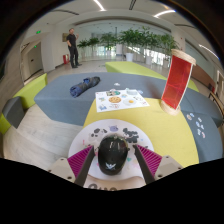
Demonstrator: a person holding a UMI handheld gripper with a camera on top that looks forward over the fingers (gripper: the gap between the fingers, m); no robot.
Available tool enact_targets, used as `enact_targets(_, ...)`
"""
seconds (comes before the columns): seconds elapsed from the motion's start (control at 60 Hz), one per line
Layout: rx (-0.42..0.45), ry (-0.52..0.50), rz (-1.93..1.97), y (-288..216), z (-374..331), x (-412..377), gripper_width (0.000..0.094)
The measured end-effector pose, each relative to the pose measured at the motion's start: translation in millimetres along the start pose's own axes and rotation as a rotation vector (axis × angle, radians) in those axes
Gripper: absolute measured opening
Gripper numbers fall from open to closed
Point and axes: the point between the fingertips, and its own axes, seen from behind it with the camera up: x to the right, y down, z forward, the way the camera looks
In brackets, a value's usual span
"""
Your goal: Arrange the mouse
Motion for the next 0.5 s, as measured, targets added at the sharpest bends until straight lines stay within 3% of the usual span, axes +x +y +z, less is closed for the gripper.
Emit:
enact_targets(0.033, 0.017, -0.013, -0.006, -2, -11, -1, 0.0815)
enact_targets(0.5, 0.25, -0.042, -0.167, 4, -219, -41, 0.0838)
